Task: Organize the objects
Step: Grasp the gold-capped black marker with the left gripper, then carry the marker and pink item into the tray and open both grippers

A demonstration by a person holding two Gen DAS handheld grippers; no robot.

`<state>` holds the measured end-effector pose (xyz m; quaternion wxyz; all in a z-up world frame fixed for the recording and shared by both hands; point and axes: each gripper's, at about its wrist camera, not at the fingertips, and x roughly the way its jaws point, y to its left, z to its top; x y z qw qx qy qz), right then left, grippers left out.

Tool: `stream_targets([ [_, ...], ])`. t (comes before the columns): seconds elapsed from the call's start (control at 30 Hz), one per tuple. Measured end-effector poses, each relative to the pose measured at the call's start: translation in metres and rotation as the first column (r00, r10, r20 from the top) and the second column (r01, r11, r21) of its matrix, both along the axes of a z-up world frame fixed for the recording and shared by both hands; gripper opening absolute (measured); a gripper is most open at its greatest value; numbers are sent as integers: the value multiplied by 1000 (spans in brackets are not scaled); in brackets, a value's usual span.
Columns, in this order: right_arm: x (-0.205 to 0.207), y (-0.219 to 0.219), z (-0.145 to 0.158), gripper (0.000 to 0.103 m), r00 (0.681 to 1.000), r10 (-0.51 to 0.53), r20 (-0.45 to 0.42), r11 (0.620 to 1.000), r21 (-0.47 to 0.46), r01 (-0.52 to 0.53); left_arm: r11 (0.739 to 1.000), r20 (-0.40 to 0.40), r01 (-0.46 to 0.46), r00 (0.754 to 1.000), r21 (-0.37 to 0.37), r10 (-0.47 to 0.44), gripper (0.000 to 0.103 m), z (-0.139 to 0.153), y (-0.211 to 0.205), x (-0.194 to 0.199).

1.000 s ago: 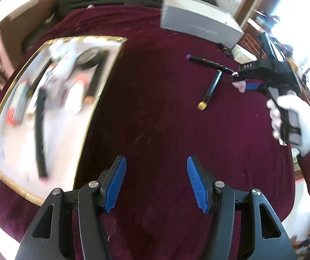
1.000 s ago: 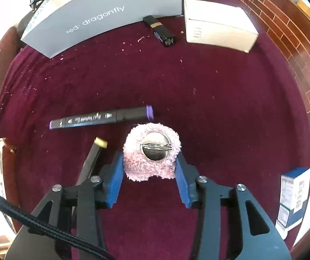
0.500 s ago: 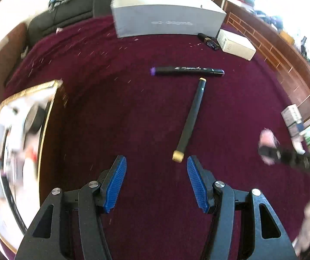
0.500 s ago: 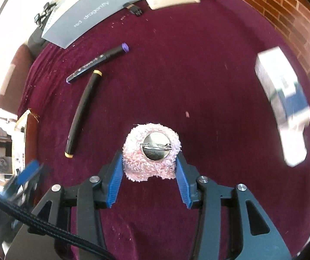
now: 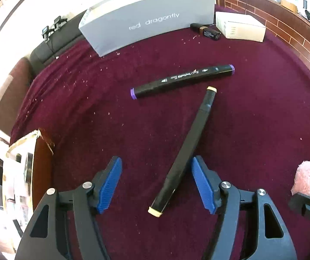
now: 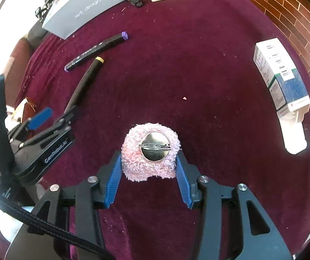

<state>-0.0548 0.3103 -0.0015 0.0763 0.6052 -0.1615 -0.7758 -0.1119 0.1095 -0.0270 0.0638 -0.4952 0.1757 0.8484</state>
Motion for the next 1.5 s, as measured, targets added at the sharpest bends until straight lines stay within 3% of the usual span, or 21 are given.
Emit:
stream_targets([
  [0.07,0,-1,0,45,1000,6,-2,1000,8,-6,1000,5,3,1000,30,-3,62,-1,-4,-2],
  [0.2,3,-1,0,45,1000,3,-19,1000,11,-3,985,70,-55,997,161,44,61,-4,-20,-11],
  [0.27,4,-3,0,45,1000,15,-26,999,28,-14,974,98,-53,995,221,32,44,-3,-21,-12],
  [0.33,3,-3,0,45,1000,10,-26,999,33,-9,974,103,-14,995,225,-10,17,-2,-13,-11],
  [0.43,4,-4,0,45,1000,3,-28,999,41,-2,983,85,29,995,182,-45,11,-1,2,-8],
  [0.6,0,-3,1,45,1000,-4,-8,999,34,4,984,69,58,995,168,-71,12,-2,12,-12],
  [0.7,-4,-4,1,46,1000,-7,-4,999,36,7,987,36,44,998,157,-50,21,-3,19,-16],
  [0.8,-8,-9,1,45,1000,5,-20,997,72,-3,974,64,-10,998,226,-5,20,-4,12,-22],
  [0.83,-9,-11,2,42,1000,16,-21,996,83,-14,970,80,-16,997,241,-3,16,-3,9,-24],
  [0.87,-10,-9,3,41,1000,13,-18,998,69,-12,971,90,-24,996,238,2,11,-2,7,-24],
  [0.97,-16,9,13,40,999,-37,-17,999,-1,37,959,109,-29,994,283,-2,11,7,-2,-22],
  [1.13,-18,24,39,41,997,-62,-43,997,-37,60,936,80,-38,997,349,11,11,31,-20,-4],
  [1.3,-10,15,44,41,997,-55,-49,997,-63,52,925,54,-53,998,377,35,11,50,-43,17],
  [1.5,-3,-3,47,41,998,-27,-50,997,-80,23,887,43,-80,997,455,68,11,75,-80,49],
])
